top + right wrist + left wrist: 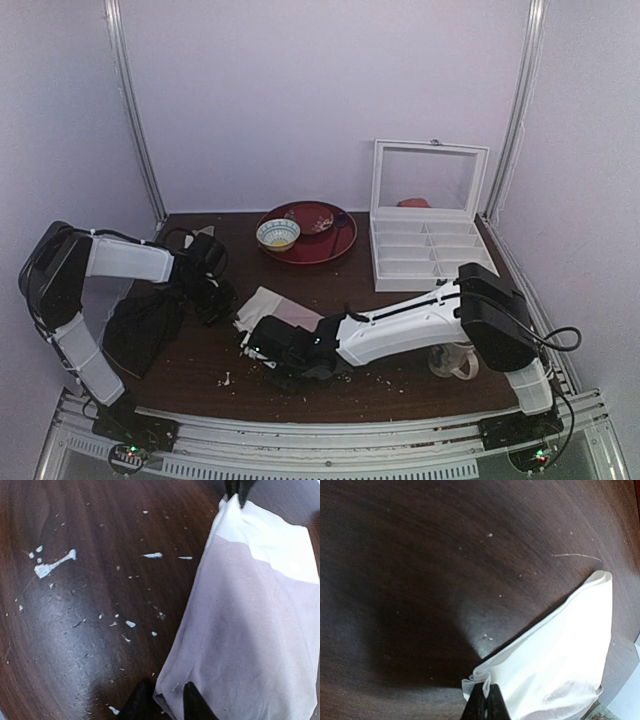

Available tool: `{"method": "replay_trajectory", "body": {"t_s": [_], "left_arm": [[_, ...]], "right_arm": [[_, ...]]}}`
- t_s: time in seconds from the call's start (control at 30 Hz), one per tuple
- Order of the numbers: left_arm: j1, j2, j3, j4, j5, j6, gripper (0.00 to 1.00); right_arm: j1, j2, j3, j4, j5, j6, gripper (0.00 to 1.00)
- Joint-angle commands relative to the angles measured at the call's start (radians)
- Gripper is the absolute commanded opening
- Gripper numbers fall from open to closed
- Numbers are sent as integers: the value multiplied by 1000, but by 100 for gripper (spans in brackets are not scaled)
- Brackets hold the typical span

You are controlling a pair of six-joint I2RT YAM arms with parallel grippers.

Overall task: Roll the underwear
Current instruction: Pick up the underwear from the center of the board.

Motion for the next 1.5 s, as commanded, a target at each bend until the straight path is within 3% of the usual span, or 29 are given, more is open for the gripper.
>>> {"method": "replay_trajectory", "body": {"t_s": [0.0,0.2,0.77,0.97,1.13,1.17,1.47], "left_arm": [[-5,-29,7,2,1,12,0],[-6,-28,12,-2,-1,13,0],[-4,-20,27,-16,-2,19,0],[-4,-19,33,-18,-1,19,0],[-4,-21,33,-18,0,20,0],[-4,-21,33,-18,1,19,0],[-5,-92,46,-119,-45,6,0]], "right_arm": [[1,-30,-20,-39,42,0,28],[0,-72,-6,-39,36,-14,36],[-40,43,33,-56,-8,-12,36],[-51,54,12,-61,-26,9,13],[-48,22,-11,-50,-33,15,6],[-46,15,-12,-50,-36,16,0],[-26,-81,9,-86,-107,41,0]]}}
